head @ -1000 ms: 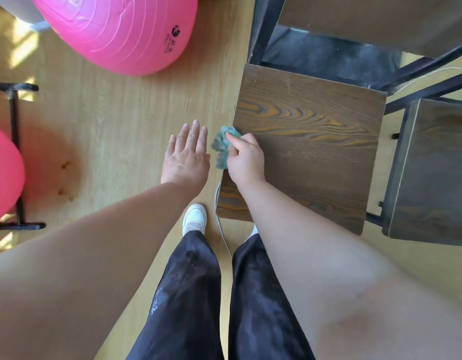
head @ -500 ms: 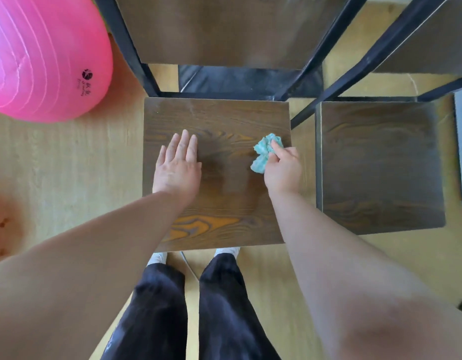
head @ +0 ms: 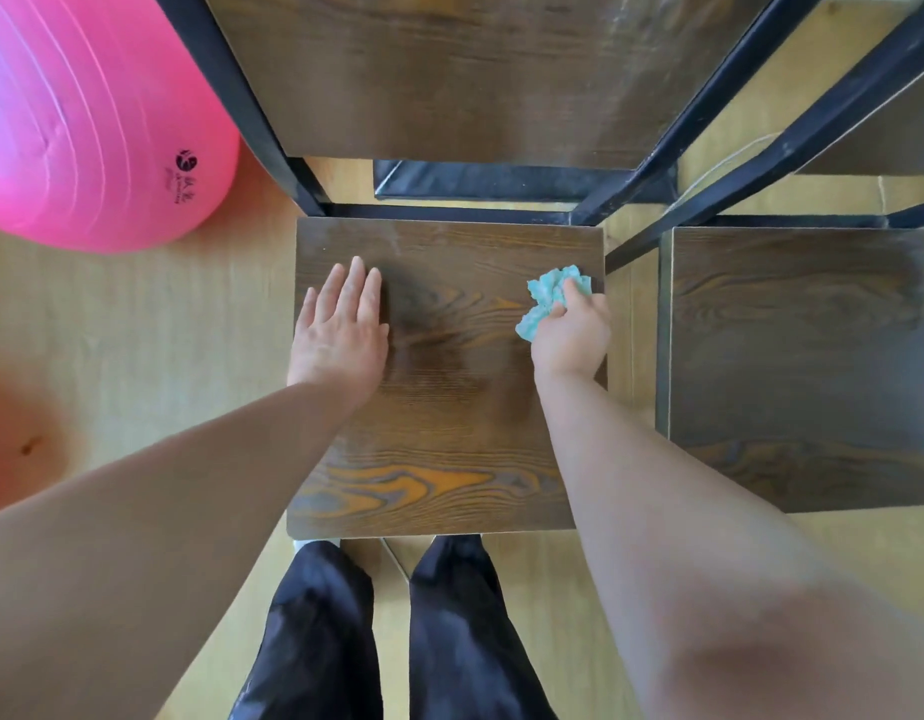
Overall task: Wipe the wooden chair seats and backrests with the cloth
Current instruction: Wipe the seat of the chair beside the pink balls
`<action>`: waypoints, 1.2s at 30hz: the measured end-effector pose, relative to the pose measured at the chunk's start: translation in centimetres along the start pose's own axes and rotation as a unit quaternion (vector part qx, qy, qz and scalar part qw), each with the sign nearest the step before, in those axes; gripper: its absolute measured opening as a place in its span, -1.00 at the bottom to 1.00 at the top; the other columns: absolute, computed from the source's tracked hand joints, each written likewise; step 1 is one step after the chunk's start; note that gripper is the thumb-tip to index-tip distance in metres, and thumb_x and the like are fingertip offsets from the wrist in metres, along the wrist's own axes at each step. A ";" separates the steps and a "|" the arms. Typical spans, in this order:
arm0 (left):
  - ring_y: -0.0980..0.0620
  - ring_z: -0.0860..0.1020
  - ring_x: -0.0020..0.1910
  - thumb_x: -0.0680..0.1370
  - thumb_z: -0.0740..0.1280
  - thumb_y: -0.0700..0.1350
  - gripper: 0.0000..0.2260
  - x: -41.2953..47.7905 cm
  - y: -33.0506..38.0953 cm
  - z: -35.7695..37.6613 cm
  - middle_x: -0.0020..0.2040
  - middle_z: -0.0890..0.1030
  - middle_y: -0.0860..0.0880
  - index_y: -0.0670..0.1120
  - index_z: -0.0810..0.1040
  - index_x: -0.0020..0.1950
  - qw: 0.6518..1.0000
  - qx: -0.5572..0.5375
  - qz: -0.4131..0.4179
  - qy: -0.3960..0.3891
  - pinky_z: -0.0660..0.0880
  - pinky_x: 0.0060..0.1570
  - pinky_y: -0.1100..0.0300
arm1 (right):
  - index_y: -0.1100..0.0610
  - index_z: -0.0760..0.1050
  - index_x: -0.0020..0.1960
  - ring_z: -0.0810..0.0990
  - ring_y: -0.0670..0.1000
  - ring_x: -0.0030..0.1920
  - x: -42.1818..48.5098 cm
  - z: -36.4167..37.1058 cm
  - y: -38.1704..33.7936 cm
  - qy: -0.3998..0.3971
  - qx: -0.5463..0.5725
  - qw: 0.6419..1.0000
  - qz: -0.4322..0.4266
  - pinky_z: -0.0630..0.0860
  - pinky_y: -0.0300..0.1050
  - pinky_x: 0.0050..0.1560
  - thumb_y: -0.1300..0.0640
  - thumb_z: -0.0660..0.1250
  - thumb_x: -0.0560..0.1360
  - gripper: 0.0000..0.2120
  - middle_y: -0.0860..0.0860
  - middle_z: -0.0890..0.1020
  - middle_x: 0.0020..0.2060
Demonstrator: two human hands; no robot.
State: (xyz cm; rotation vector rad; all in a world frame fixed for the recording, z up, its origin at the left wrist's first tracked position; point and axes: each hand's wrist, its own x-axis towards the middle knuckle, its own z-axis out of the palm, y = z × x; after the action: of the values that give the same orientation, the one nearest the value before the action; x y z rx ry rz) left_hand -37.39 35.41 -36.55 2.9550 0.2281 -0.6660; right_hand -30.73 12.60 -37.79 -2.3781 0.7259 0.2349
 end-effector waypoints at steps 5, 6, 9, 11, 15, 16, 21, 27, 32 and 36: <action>-0.03 -0.20 0.60 0.69 -0.07 -0.01 -0.47 0.5 -3.0 -0.4 0.63 -0.15 -0.03 -0.06 -0.18 0.62 1.000 -0.016 -0.016 0.010 -0.11 0.57 -0.04 | 0.07 0.42 0.42 0.52 0.06 0.27 -0.4 2.6 -3.0 -0.017 -0.031 0.998 -0.052 0.59 -0.06 0.17 0.21 0.30 0.58 -0.59 0.03 0.46 0.21; -0.03 -0.19 0.60 0.69 -0.06 -0.01 -0.47 0.6 -3.6 -0.5 0.64 -0.15 -0.03 -0.06 -0.17 0.62 0.999 -0.022 -0.021 0.011 -0.11 0.57 -0.04 | 0.07 0.42 0.42 0.52 0.05 0.26 -0.6 3.2 -3.7 -0.020 -0.038 0.997 -0.064 0.58 -0.09 0.17 0.21 0.32 0.57 -0.58 0.02 0.46 0.20; -0.03 -0.18 0.60 0.69 -0.05 -0.02 -0.47 0.7 -5.6 -0.5 0.64 -0.14 -0.03 -0.07 -0.15 0.62 0.999 -0.038 -0.035 0.011 -0.12 0.57 -0.04 | 0.06 0.43 0.41 0.53 0.02 0.23 -1.5 5.2 -5.9 -0.037 -0.041 0.994 -0.093 0.56 -0.17 0.13 0.20 0.33 0.56 -0.57 -0.01 0.47 0.18; -0.03 -0.18 0.60 0.69 -0.05 -0.02 -0.47 0.7 -6.9 -0.3 0.64 -0.14 -0.03 -0.07 -0.15 0.62 0.998 -0.045 -0.044 0.011 -0.13 0.56 -0.03 | 0.07 0.43 0.41 0.53 0.01 0.21 -2.3 6.6 -7.4 -0.053 -0.051 0.990 -0.122 0.54 -0.17 0.14 0.22 0.32 0.56 -0.58 -0.01 0.47 0.17; -0.04 -0.18 0.60 0.69 -0.06 -0.01 -0.47 0.3 -9.6 -0.2 0.64 -0.15 -0.04 -0.07 -0.16 0.62 0.997 -0.054 -0.060 0.012 -0.13 0.56 -0.03 | 0.08 0.44 0.41 0.53 0.04 0.22 -4.2 9.3 -10.0 -0.076 -0.056 0.984 -0.154 0.57 -0.08 0.18 0.23 0.31 0.57 -0.59 0.02 0.47 0.19; -0.04 -0.19 0.60 0.69 -0.06 -0.01 -0.47 0.1 -10.2 -0.2 0.64 -0.15 -0.04 -0.07 -0.16 0.62 0.996 -0.058 -0.062 0.013 -0.13 0.56 -0.03 | 0.09 0.44 0.39 0.53 0.05 0.22 -4.6 9.9 -10.5 -0.085 -0.048 0.983 -0.153 0.58 -0.02 0.19 0.23 0.30 0.57 -0.61 0.03 0.47 0.19; -0.03 -0.18 0.60 0.69 -0.03 0.00 -0.46 -0.7 -13.3 0.1 0.64 -0.15 -0.04 -0.07 -0.15 0.62 0.995 -0.068 -0.071 0.018 -0.12 0.56 -0.03 | 0.08 0.45 0.39 0.52 0.06 0.22 -6.5 12.1 -12.4 -0.096 -0.041 0.983 -0.153 0.57 0.04 0.19 0.23 0.28 0.58 -0.62 0.01 0.46 0.20; -0.03 -0.16 0.60 0.69 0.02 0.00 -0.45 -1.9 -16.2 0.5 0.64 -0.11 -0.03 -0.08 -0.11 0.63 0.992 -0.090 -0.084 0.022 -0.10 0.56 -0.03 | 0.04 0.48 0.38 0.52 0.08 0.15 -10.6 15.5 -15.3 -0.120 -0.079 0.968 -0.208 0.49 -0.03 0.19 0.26 0.22 0.57 -0.60 0.04 0.46 0.15; -0.03 -0.14 0.60 0.68 0.04 0.00 -0.44 -3.2 -18.3 0.8 0.64 -0.10 -0.03 -0.08 -0.11 0.63 0.991 -0.096 -0.085 0.025 -0.11 0.56 -0.02 | 0.10 0.57 0.28 0.52 0.11 0.18 -12.3 17.7 -17.8 -0.147 -0.033 0.973 -0.175 0.44 0.01 0.25 0.29 0.22 0.55 -0.65 0.05 0.48 0.19; -0.04 -0.13 0.60 0.68 0.04 -0.01 -0.44 -4.2 -19.6 1.1 0.64 -0.09 -0.04 -0.08 -0.10 0.63 0.992 -0.092 -0.085 0.027 -0.10 0.56 -0.03 | 0.09 0.57 0.29 0.50 0.06 0.20 -12.9 17.9 -18.0 -0.149 -0.064 0.968 -0.191 0.37 -0.24 0.24 0.30 0.21 0.55 -0.64 0.02 0.47 0.21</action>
State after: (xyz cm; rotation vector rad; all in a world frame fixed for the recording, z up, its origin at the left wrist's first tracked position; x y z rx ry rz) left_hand -44.87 54.05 -37.09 2.7999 0.5213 -0.5510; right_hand -31.21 41.03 -38.09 -2.4701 0.1110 0.4714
